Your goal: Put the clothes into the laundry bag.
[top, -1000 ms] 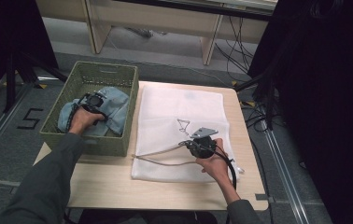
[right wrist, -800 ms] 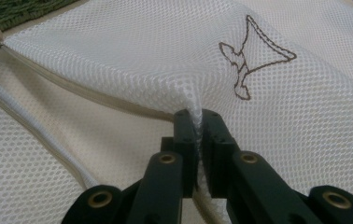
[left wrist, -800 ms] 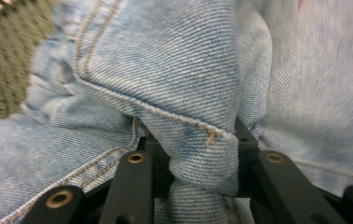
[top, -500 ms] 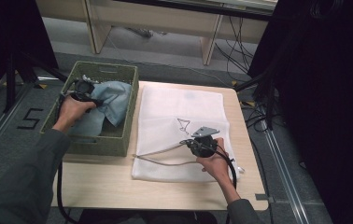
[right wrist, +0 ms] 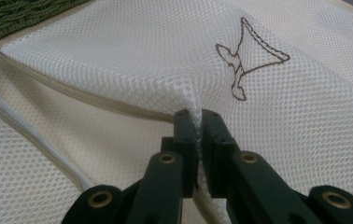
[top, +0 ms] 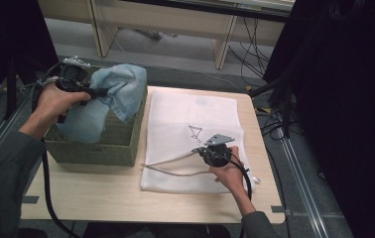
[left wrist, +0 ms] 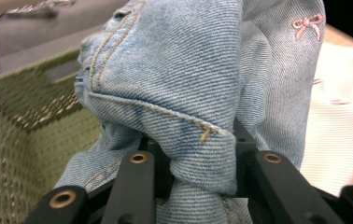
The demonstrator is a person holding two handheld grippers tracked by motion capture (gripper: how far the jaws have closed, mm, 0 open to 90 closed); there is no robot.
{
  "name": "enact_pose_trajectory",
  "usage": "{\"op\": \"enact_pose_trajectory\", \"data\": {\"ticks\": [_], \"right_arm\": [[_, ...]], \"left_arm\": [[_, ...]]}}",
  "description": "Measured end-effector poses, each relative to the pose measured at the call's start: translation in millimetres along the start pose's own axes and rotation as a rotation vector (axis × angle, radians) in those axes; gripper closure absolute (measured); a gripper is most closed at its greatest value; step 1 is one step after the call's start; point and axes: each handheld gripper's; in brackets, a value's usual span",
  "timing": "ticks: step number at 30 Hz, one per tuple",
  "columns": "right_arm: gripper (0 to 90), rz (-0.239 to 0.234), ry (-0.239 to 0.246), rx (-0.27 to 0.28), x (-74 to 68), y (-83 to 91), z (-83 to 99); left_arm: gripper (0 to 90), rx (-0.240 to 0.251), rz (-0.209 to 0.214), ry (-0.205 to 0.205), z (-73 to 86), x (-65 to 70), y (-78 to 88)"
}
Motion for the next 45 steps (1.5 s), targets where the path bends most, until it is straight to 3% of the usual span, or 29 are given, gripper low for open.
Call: {"op": "enact_pose_trajectory", "data": {"ticks": [2, 4, 7, 8, 10, 11, 13, 14, 16, 18, 19, 20, 21, 24, 25, 28, 29, 31, 32, 36, 38, 40, 41, 42, 43, 44, 45], "right_arm": [[86.2, 0.001, -0.002, 0.006, 0.1, -0.2, 0.0], [86.1, -0.003, 0.000, -0.008, 0.9, 1.2, -0.6], [86.2, 0.004, -0.007, 0.010, 0.6, 0.9, -0.6], [86.2, 0.004, -0.007, 0.010, 0.6, 0.9, -0.6], [86.2, 0.004, -0.013, 0.008, 1.3, 2.3, -1.4], [86.4, 0.011, 0.012, 0.021, 3.2, 2.3, -1.5], [86.4, 0.009, 0.004, 0.009, 3.3, 3.7, -1.7], [86.5, 0.013, 0.019, 0.024, 4.6, 3.4, -2.4], [86.6, 0.019, 0.026, 0.053, 5.6, 6.4, -4.5], [86.6, 0.016, 0.020, 0.040, 5.9, 8.7, -5.7], [86.8, 0.009, 0.003, 0.044, 5.5, 10.1, -5.9], [86.8, 0.009, 0.003, 0.044, 5.5, 10.1, -5.9], [86.9, 0.016, 0.018, 0.072, 7.5, 11.1, -7.0], [87.0, 0.005, 0.022, 0.082, 9.8, 14.5, -9.5], [87.1, -0.003, 0.006, 0.099, 10.7, 17.3, -11.4], [87.1, -0.016, -0.006, 0.098, 11.5, 21.0, -13.3], [87.1, -0.025, -0.032, 0.100, 11.2, 23.0, -14.2], [87.1, -0.027, -0.037, 0.124, 11.8, 23.0, -14.4], [87.1, -0.027, -0.037, 0.124, 11.8, 23.0, -14.4], [87.1, -0.036, -0.040, 0.136, 15.6, 27.7, -16.0], [87.1, -0.046, -0.053, 0.125, 13.6, 29.6, -16.0], [87.2, -0.040, -0.033, 0.133, 14.0, 28.5, -16.6], [87.2, -0.040, -0.033, 0.133, 14.0, 28.5, -16.6], [87.2, -0.033, -0.028, 0.132, 13.5, 28.2, -16.6], [87.3, -0.028, -0.025, 0.139, 12.9, 29.2, -16.7], [87.3, -0.026, -0.029, 0.145, 13.1, 30.4, -17.5], [87.3, -0.034, -0.030, 0.139, 13.4, 31.8, -18.3]], "left_arm": [[69.2, 0.014, 0.012, -0.008, -4.6, 5.2, 8.3], [69.1, 0.032, 0.051, -0.025, -11.3, 14.1, 21.0], [69.1, 0.100, 0.148, -0.043, -20.0, 39.6, 44.3], [69.1, 0.100, 0.148, -0.043, -20.0, 39.6, 44.3], [69.1, 0.133, 0.205, -0.053, -22.0, 54.9, 54.0], [69.1, 0.154, 0.261, -0.064, -23.2, 69.7, 61.1], [69.1, 0.163, 0.281, -0.064, -23.2, 75.6, 63.2], [69.1, 0.178, 0.329, -0.070, -22.5, 87.7, 65.7], [69.1, 0.188, 0.374, -0.082, -21.3, 103.0, 66.5], [69.0, 0.191, 0.421, -0.085, -18.9, 120.8, 64.1], [69.0, 0.189, 0.470, -0.111, -14.8, 138.7, 58.0], [69.0, 0.189, 0.470, -0.111, -14.8, 138.7, 58.0], [68.9, 0.184, 0.491, -0.119, -11.7, 147.6, 54.2], [68.9, 0.158, 0.566, -0.121, -0.4, 172.0, 39.5], [68.9, 0.132, 0.609, -0.128, 6.3, 184.1, 27.5], [68.8, 0.113, 0.641, -0.122, 12.3, 193.7, 13.2], [68.7, 0.097, 0.662, -0.110, 19.1, 201.3, -3.6], [68.7, 0.085, 0.684, -0.085, 25.3, 205.9, -19.2], [68.7, 0.085, 0.684, -0.085, 25.3, 205.9, -19.2], [68.4, 0.070, 0.692, -0.009, 44.3, 211.6, -58.7], [68.0, 0.036, 0.657, 0.026, 56.3, 215.1, -90.1], [67.6, 0.004, 0.648, 0.056, 62.5, 216.2, -109.5], [67.5, 0.004, 0.648, 0.056, 62.5, 216.2, -109.5], [67.5, -0.010, 0.652, 0.095, 65.2, 216.8, -120.9], [67.2, -0.032, 0.637, 0.097, 66.1, 219.2, -135.4], [67.0, -0.032, 0.637, 0.097, 66.1, 219.2, -135.4], [66.9, -0.048, 0.626, 0.108, 64.5, 223.1, -145.7]]}}
Point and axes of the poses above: each handheld gripper's, and its own axes: y roughly backward along the jaws, z roughly out of its underside, x roughly to its right, and after that the axes turned 12 degrees about -y, right-handed
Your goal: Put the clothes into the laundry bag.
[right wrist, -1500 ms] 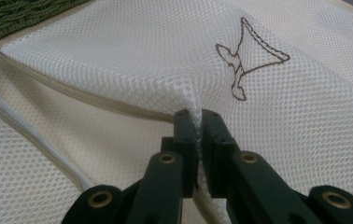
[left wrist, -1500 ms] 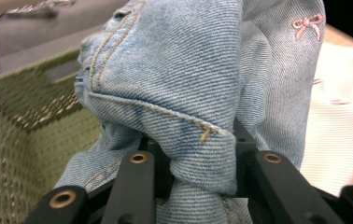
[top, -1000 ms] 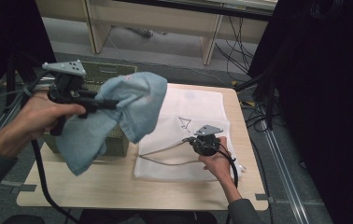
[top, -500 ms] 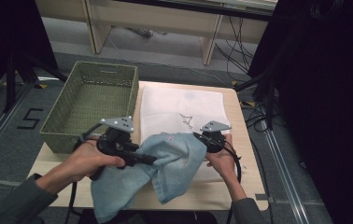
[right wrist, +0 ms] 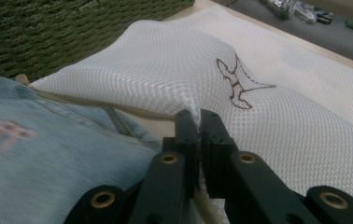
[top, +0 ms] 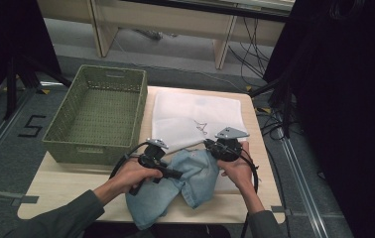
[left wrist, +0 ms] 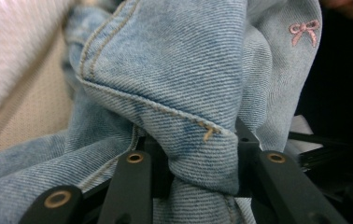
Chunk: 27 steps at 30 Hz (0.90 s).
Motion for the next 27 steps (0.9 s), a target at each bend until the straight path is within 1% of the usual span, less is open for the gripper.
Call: {"op": "enact_pose_trajectory", "data": {"ticks": [1, 2, 3, 4, 5, 6, 7, 8, 9, 10, 11, 12, 13, 14, 15, 16, 17, 18, 19, 20, 21, 22, 23, 25, 26, 27], "right_arm": [[87.3, 0.000, 0.000, 0.000, 0.0, 0.0, 0.0], [87.4, 0.002, -0.002, -0.003, -0.1, 1.4, -0.3], [87.4, 0.002, -0.001, -0.005, -0.5, 2.6, -0.5], [87.4, 0.010, -0.012, -0.004, -0.8, 4.0, -0.4], [87.4, 0.006, -0.008, 0.000, -0.4, 5.0, -0.7], [87.4, 0.007, -0.005, 0.007, -2.1, 7.6, -0.9], [87.4, 0.007, -0.005, 0.007, -2.1, 7.6, -0.9], [87.4, 0.006, -0.003, 0.005, -2.6, 8.2, -1.1], [87.4, 0.011, 0.026, 0.020, -2.5, 8.7, -2.4], [87.4, 0.014, 0.030, 0.023, -2.7, 10.7, -4.4], [87.4, 0.020, 0.038, 0.040, -2.8, 10.5, -4.7], [87.4, 0.023, 0.035, 0.046, -3.5, 11.3, -5.2], [87.4, 0.023, 0.035, 0.046, -3.5, 11.3, -5.2], [87.4, 0.014, 0.052, 0.043, -4.2, 12.3, -6.5], [87.4, 0.014, 0.050, 0.043, -5.0, 12.4, -6.5], [87.4, 0.009, 0.020, 0.034, -8.4, 12.8, -5.6], [87.4, 0.009, 0.020, 0.034, -8.4, 12.8, -5.6], [87.4, 0.006, 0.032, 0.027, -8.1, 12.7, -6.0], [87.4, 0.003, 0.012, 0.014, -11.6, 12.8, -4.9], [87.4, 0.002, 0.034, 0.022, -10.6, 11.7, -5.2], [87.4, 0.000, 0.041, 0.020, -10.5, 11.1, -5.2], [87.4, -0.001, 0.035, 0.016, -10.9, 10.8, -4.4], [87.4, -0.001, 0.056, 0.017, -9.5, 10.3, -4.0], [87.4, 0.000, 0.016, 0.011, -12.8, 10.2, -1.9], [87.4, -0.003, 0.017, 0.008, -12.3, 11.0, -2.6], [87.4, -0.003, 0.014, 0.005, -12.8, 12.0, -2.9]], "left_arm": [[66.6, 0.000, 0.000, 0.000, 0.0, 0.0, 0.0], [66.6, 0.013, -0.011, 0.020, -1.3, 0.3, -6.8], [66.1, 0.019, -0.019, 0.030, -2.3, 0.5, -9.8], [65.7, 0.023, -0.030, 0.036, -3.9, 1.3, -12.9], [65.2, 0.036, -0.043, 0.050, -6.0, 3.3, -14.7], [64.9, 0.049, -0.074, 0.025, -11.8, 8.9, -13.6], [64.9, 0.049, -0.074, 0.025, -11.8, 8.9, -13.6], [64.9, 0.053, -0.105, -0.023, -17.4, 14.3, -11.9], [64.8, 0.059, -0.146, -0.065, -21.7, 19.4, -10.2], [64.9, 0.079, -0.182, -0.089, -27.5, 22.3, -10.2], [65.0, 0.079, -0.182, -0.089, -27.5, 22.3, -10.2], [65.0, 0.084, -0.180, -0.061, -28.4, 19.1, -12.2], [65.0, 0.078, -0.185, -0.048, -27.9, 14.2, -16.6], [64.7, 0.066, -0.211, -0.025, -23.7, 4.1, -26.5], [64.1, 0.066, -0.211, -0.025, -23.7, 4.1, -26.5], [62.7, 0.063, -0.225, 0.015, -18.6, -4.0, -35.5], [60.1, 0.063, -0.225, 0.015, -18.6, -4.0, -35.5], [60.1, 0.067, -0.238, 0.016, -17.6, -4.8, -37.8], [56.4, 0.070, -0.238, 0.013, -18.2, -3.6, -37.5], [54.0, 0.070, -0.233, 0.002, -19.0, -1.1, -35.7], [49.9, 0.057, -0.226, -0.018, -20.1, 1.8, -32.8], [44.0, 0.033, -0.215, -0.037, -21.7, 5.9, -27.8], [38.8, 0.035, -0.214, -0.044, -22.8, 9.0, -23.6], [32.9, 0.046, -0.224, -0.078, -27.0, 16.2, -9.2], [27.6, 0.046, -0.228, -0.097, -29.6, 18.4, -0.6], [27.5, 0.068, -0.247, -0.133, -34.2, 20.8, 14.6]]}}
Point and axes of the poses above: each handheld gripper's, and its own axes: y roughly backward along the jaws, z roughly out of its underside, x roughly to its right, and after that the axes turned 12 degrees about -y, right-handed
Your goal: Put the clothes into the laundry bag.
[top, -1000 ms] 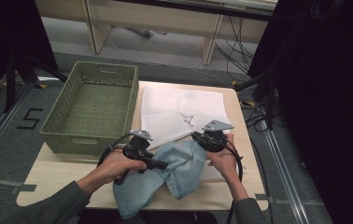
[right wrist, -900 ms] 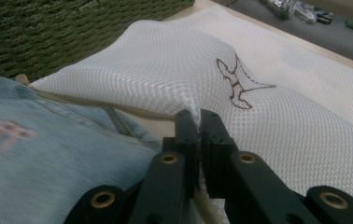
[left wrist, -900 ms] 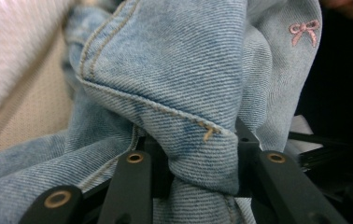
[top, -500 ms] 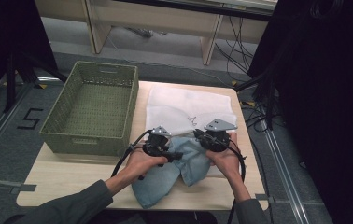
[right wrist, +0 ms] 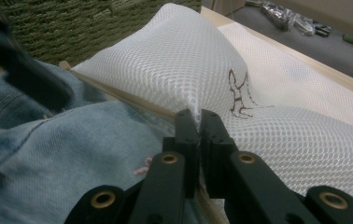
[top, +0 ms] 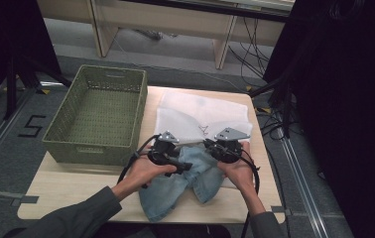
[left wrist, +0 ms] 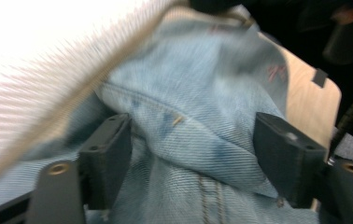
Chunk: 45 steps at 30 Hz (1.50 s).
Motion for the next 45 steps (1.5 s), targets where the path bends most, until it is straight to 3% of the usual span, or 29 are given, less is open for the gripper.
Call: {"op": "enact_pose_trajectory", "data": {"ticks": [1, 4, 6, 7, 8, 9, 11, 13, 15, 16, 17, 18, 19, 20, 24, 26, 27, 28, 29, 30, 32, 33, 34, 35, 36, 38, 42, 43, 45], "right_arm": [[87.4, -0.001, 0.022, 0.004, 1.7, 0.4, -1.1], [87.5, 0.005, 0.016, 0.013, -0.7, 0.8, -1.9], [87.4, 0.005, 0.032, 0.018, -0.6, 0.0, -3.0], [87.4, 0.003, 0.045, 0.015, -0.2, 0.0, -3.7], [87.4, 0.003, 0.045, 0.015, -0.2, 0.0, -3.7], [87.4, 0.005, 0.033, 0.018, -1.7, -1.1, -4.3], [87.4, 0.003, 0.028, 0.011, -2.5, -1.0, -4.7], [87.4, 0.001, 0.038, 0.015, -5.1, -0.8, -5.7], [87.4, 0.000, 0.049, 0.019, -5.8, -1.1, -6.4], [87.4, -0.002, 0.063, 0.010, -6.9, -1.8, -6.7], [87.4, -0.002, 0.063, 0.010, -6.9, -1.8, -6.7], [87.4, 0.003, 0.066, 0.014, -7.8, -2.6, -5.9], [87.4, -0.005, 0.072, 0.004, -8.3, -4.1, -5.2], [87.4, -0.005, 0.072, 0.004, -8.3, -4.1, -5.2], [85.9, -0.011, 0.058, 0.000, -11.0, -5.0, -2.5], [70.2, -0.054, 0.008, -0.001, -17.6, 1.1, -6.7], [70.2, -0.054, 0.008, -0.001, -17.6, 1.1, -6.7], [62.4, -0.086, -0.009, 0.005, -22.4, 4.0, -8.2], [50.5, -0.167, 0.030, -0.015, -33.8, 8.1, -11.4], [50.5, -0.167, 0.030, -0.015, -33.8, 8.1, -11.4], [45.1, -0.238, 0.059, -0.047, -49.0, 9.0, -10.5], [41.9, -0.269, 0.075, -0.073, -66.0, 5.3, -5.3], [41.9, -0.269, 0.075, -0.073, -66.0, 5.3, -5.3], [39.9, -0.299, 0.114, -0.111, -80.5, -3.5, 1.6], [39.9, -0.299, 0.114, -0.111, -80.5, -3.5, 1.6], [38.0, -0.326, 0.122, -0.189, -101.0, -19.9, 17.0], [33.1, -0.311, 0.144, -0.246, -121.2, -38.9, 34.2], [31.0, -0.303, 0.132, -0.297, -125.5, -38.9, 36.4], [29.3, -0.296, 0.160, -0.296, -129.6, -46.0, 42.8]], "left_arm": [[27.9, 0.000, 0.000, 0.000, 0.0, 0.0, 0.0], [27.0, 0.062, -0.079, -0.066, -11.0, -14.5, 21.4], [26.0, 0.082, -0.099, -0.031, -15.9, -24.1, 25.8], [27.4, 0.028, -0.136, -0.133, -19.3, -30.5, 22.4], [29.1, 0.028, -0.136, -0.133, -19.3, -30.5, 22.4], [29.4, -0.018, -0.165, -0.190, -19.2, -33.1, 10.6], [29.7, -0.036, -0.166, -0.207, -18.0, -34.3, 0.1], [33.6, -0.090, -0.196, -0.281, -14.5, -36.6, -22.9], [35.6, -0.104, -0.209, -0.312, -13.8, -37.6, -29.4], [53.5, -0.106, -0.234, -0.353, -12.7, -39.8, -37.7], [63.7, -0.106, -0.234, -0.353, -12.7, -39.8, -37.7], [63.7, -0.087, -0.225, -0.342, -12.5, -41.0, -40.4], [79.3, -0.087, -0.213, -0.341, -12.4, -41.4, -39.8], [81.6, -0.087, -0.213, -0.341, -12.4, -41.4, -39.8], [83.7, -0.087, -0.196, -0.366, -15.3, -43.0, -24.9], [83.6, -0.104, -0.175, -0.360, -16.7, -45.7, -19.2], [83.6, -0.103, -0.157, -0.346, -17.1, -47.2, -17.2], [83.5, -0.096, -0.149, -0.336, -17.7, -48.9, -15.4], [83.3, -0.096, -0.141, -0.330, -18.3, -50.1, -14.0], [83.3, -0.099, -0.136, -0.339, -19.2, -51.8, -12.0], [83.3, -0.091, -0.131, -0.322, -19.5, -54.7, -9.1], [83.2, -0.096, -0.126, -0.316, -19.4, -57.8, -7.0], [83.2, -0.096, -0.126, -0.316, -19.4, -57.8, -7.0], [83.1, -0.101, -0.119, -0.312, -18.8, -60.4, -5.8], [83.1, -0.101, -0.119, -0.312, -18.8, -60.4, -5.8], [83.0, -0.100, -0.104, -0.292, -17.6, -63.6, -4.4], [82.7, -0.107, -0.096, -0.288, -17.4, -65.4, -3.2], [82.6, -0.107, -0.096, -0.288, -17.4, -65.4, -3.2], [82.6, -0.109, -0.097, -0.282, -17.1, -65.5, -2.3]]}}
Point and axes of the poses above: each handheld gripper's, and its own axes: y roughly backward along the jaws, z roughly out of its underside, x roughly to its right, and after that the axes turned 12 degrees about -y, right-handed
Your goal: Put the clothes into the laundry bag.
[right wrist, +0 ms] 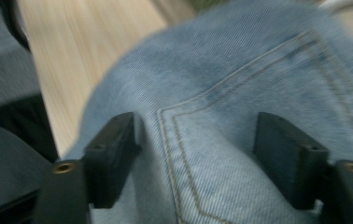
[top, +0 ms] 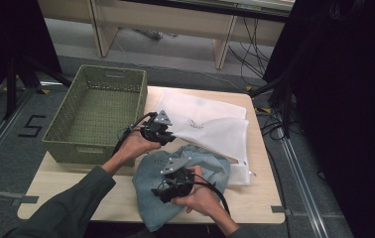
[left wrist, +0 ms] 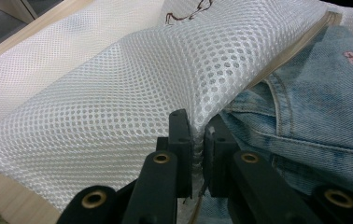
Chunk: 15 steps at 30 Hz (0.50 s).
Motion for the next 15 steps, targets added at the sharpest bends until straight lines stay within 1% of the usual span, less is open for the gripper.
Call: {"op": "enact_pose_trajectory", "data": {"ticks": [1, 2, 3, 4, 5, 6, 7, 8, 9, 10, 11, 12, 13, 14, 15], "right_arm": [[29.1, 0.018, 0.018, -0.020, -2.3, -6.4, 3.2], [34.1, 0.067, 0.090, -0.065, -4.2, -18.0, 8.6], [34.1, 0.067, 0.090, -0.065, -4.2, -18.0, 8.6], [41.0, 0.106, 0.104, -0.085, -6.3, -21.3, 10.5], [54.2, 0.142, 0.146, -0.074, -7.3, -25.8, 11.6], [63.6, 0.134, 0.146, -0.093, -7.6, -24.3, 10.2], [74.3, 0.130, 0.157, -0.098, -6.5, -21.5, 8.3], [82.8, 0.143, 0.162, -0.075, -4.1, -14.2, 4.8], [82.8, 0.143, 0.162, -0.075, -4.1, -14.2, 4.8], [84.8, 0.177, 0.140, -0.021, 0.7, -2.9, -1.8], [84.8, 0.177, 0.140, -0.021, 0.7, -2.9, -1.8], [86.8, 0.196, 0.080, 0.027, 11.8, 15.1, -11.5], [86.8, 0.196, 0.080, 0.027, 11.8, 15.1, -11.5], [86.9, 0.224, 0.075, 0.065, 20.9, 23.4, -15.5], [86.9, 0.239, 0.060, 0.083, 30.0, 31.5, -18.8]], "left_arm": [[82.5, 0.000, 0.001, -0.002, 0.1, -0.2, 0.4], [82.5, 0.006, 0.004, 0.008, 0.6, -0.1, 0.7], [82.6, 0.006, 0.004, 0.008, 0.6, -0.1, 0.7], [82.6, 0.005, 0.004, 0.006, 0.8, 0.1, 1.0], [82.6, 0.003, 0.006, 0.003, 1.0, 0.2, 1.3], [82.8, 0.003, 0.007, 0.003, 1.0, 0.7, 1.9], [82.8, 0.002, 0.011, 0.010, 0.9, 1.3, 2.8], [82.9, 0.007, 0.012, 0.008, 0.5, 1.4, 3.7], [82.9, 0.008, 0.015, 0.000, 0.0, 1.4, 4.7], [83.0, 0.012, 0.019, -0.002, -1.2, 2.0, 7.0], [83.0, 0.012, 0.019, -0.002, -1.2, 2.0, 7.0], [83.0, 0.018, 0.026, -0.011, -3.2, 1.9, 9.8], [83.0, 0.018, 0.026, -0.011, -3.2, 1.9, 9.8], [83.0, 0.021, 0.024, -0.004, -4.1, 2.5, 10.9], [83.0, 0.027, 0.024, -0.007, -4.8, 2.6, 11.5]]}}
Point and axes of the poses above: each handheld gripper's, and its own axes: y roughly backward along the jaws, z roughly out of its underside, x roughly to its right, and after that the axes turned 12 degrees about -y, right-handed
